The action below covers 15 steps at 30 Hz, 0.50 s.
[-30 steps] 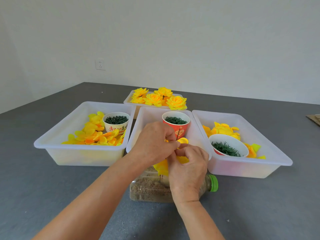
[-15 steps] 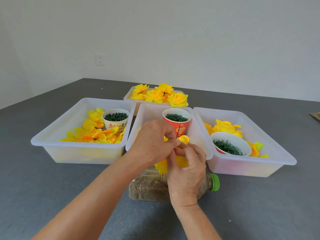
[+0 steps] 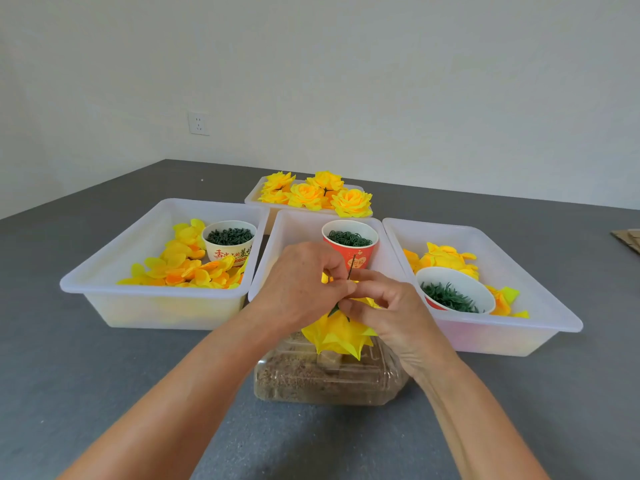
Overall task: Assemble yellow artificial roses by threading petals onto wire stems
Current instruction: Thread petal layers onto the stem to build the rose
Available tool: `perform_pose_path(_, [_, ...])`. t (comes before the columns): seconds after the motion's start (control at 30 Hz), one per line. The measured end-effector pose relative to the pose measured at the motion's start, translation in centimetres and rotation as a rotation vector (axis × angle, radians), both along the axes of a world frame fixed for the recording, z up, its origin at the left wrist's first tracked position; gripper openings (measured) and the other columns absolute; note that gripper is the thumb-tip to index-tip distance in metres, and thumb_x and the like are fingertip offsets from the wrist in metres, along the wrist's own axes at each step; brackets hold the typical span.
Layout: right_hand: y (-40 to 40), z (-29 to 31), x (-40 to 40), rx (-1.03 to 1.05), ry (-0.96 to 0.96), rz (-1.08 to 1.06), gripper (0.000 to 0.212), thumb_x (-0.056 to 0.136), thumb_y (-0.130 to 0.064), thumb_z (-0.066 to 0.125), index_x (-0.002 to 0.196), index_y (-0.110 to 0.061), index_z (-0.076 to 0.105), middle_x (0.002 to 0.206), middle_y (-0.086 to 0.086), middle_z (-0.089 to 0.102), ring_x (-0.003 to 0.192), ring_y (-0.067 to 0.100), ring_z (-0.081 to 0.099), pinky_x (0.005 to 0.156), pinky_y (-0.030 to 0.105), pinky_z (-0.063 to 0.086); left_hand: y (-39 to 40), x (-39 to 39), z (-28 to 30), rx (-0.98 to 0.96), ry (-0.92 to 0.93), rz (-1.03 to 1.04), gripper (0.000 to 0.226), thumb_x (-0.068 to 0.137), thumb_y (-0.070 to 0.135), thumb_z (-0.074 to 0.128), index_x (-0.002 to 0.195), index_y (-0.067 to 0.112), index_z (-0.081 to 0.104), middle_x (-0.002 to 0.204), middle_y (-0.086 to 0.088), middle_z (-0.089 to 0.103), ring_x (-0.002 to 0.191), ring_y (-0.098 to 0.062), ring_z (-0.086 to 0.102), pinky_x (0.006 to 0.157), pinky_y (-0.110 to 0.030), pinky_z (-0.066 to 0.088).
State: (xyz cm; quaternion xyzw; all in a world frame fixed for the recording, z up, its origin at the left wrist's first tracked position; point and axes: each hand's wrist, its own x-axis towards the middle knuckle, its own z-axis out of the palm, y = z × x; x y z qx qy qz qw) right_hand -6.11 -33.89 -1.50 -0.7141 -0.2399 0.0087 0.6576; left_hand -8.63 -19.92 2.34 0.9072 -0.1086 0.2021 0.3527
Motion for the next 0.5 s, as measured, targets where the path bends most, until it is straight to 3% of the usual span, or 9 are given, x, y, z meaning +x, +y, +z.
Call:
perform_pose_path(0.13, [-0.2,0.4,0.6,-0.129,-0.036,0.062,0.017,0.076,-0.006,0.073,0.083,-0.021,0.076,0.123,-0.005,0.061,0.121,0.016,0.051,0.095,0.036,0.047,0.1,0.0,0.0,0.003,0.006,-0.002,0.031,0.077,0.021,0.073,0.056,0.031,0.053,0.071,0.018,0.055,0.073,0.003,0.051,0.064,-0.006,0.035])
perform_pose_path(0.23, [-0.1,0.1,0.7,-0.223,-0.141,-0.041,0.02,0.073,-0.015,0.077,0.079,-0.033,0.074,0.122,-0.01,0.06,0.126,0.021,0.043,0.104,0.048,0.037,0.1,0.0,-0.1,-0.008,-0.005,-0.009,0.03,0.077,0.021,0.073,0.057,0.031,0.053,0.071,0.016,0.056,0.074,0.0,0.051,0.065,-0.007,0.035])
perform_pose_path(0.37, [-0.1,-0.6,0.4,-0.28,-0.262,-0.117,0.025,0.071,-0.026,0.075,0.074,-0.05,0.066,0.111,-0.032,0.054,0.122,0.012,0.038,0.102,0.031,0.029,0.1,0.1,-0.2,0.004,-0.017,-0.005,0.033,0.077,0.02,0.073,0.055,0.031,0.051,0.068,0.014,0.056,0.073,-0.003,0.052,0.064,-0.013,0.037])
perform_pose_path(0.5, [0.2,-1.1,0.4,-0.275,-0.338,-0.159,0.009,0.069,-0.042,0.067,0.073,-0.049,0.064,0.109,-0.033,0.053,0.12,0.007,0.038,0.099,0.021,0.028,0.2,0.2,-0.4,-0.028,-0.023,-0.01,0.033,0.076,0.019,0.073,0.054,0.031,0.052,0.068,0.015,0.055,0.071,0.002,0.051,0.064,-0.006,0.034])
